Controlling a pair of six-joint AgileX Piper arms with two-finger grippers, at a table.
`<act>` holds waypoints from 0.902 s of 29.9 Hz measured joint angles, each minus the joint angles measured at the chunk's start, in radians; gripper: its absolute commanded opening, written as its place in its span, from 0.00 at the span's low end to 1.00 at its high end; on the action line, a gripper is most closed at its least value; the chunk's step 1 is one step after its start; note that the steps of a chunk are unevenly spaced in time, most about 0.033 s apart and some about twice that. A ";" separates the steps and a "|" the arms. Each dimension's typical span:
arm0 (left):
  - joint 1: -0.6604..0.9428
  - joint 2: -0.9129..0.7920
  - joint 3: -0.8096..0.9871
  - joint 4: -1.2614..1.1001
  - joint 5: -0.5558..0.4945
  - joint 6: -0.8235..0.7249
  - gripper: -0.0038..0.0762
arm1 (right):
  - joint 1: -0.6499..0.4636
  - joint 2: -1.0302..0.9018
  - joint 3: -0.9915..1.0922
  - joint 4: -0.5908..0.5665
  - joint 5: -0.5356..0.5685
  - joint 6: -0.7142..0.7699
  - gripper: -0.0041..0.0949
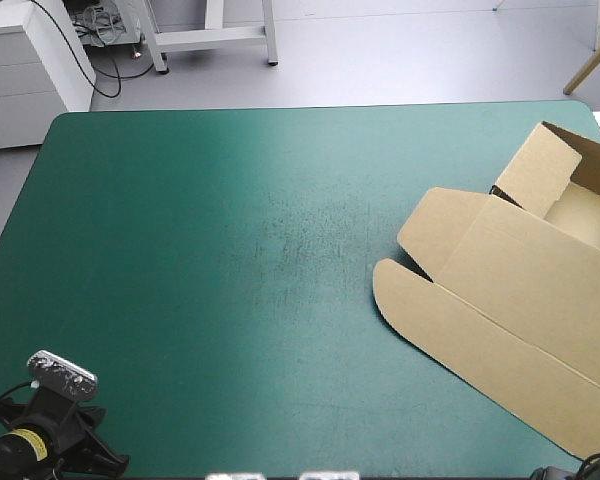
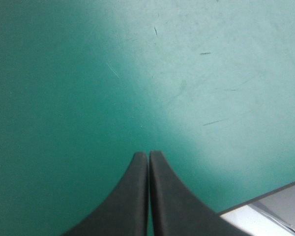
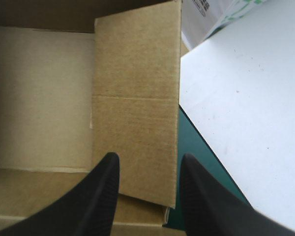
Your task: Fold the box
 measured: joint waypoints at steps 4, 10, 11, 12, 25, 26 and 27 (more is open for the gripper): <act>0.000 0.000 0.000 0.007 0.000 0.000 0.04 | 0.000 -0.103 0.025 0.090 0.004 -0.081 0.19; 0.000 0.000 0.000 0.009 0.000 0.000 0.04 | 0.046 -0.313 0.147 0.191 0.004 -0.150 0.04; 0.000 0.000 0.000 0.009 0.000 0.000 0.04 | 0.064 -0.346 0.171 0.192 0.004 -0.157 0.04; 0.000 0.000 0.000 0.010 0.000 0.000 0.04 | 0.094 -0.396 0.206 0.192 0.005 -0.162 0.04; 0.000 0.000 0.038 0.022 -0.092 -0.103 0.04 | 0.491 -0.880 0.644 0.181 0.010 -0.172 0.04; 0.000 0.000 0.055 0.022 -0.108 -0.104 0.04 | 0.510 -0.912 0.685 0.181 0.011 -0.176 0.04; 0.000 0.000 0.066 0.021 -0.119 -0.104 0.04 | 0.525 -0.944 0.726 0.181 0.012 -0.180 0.04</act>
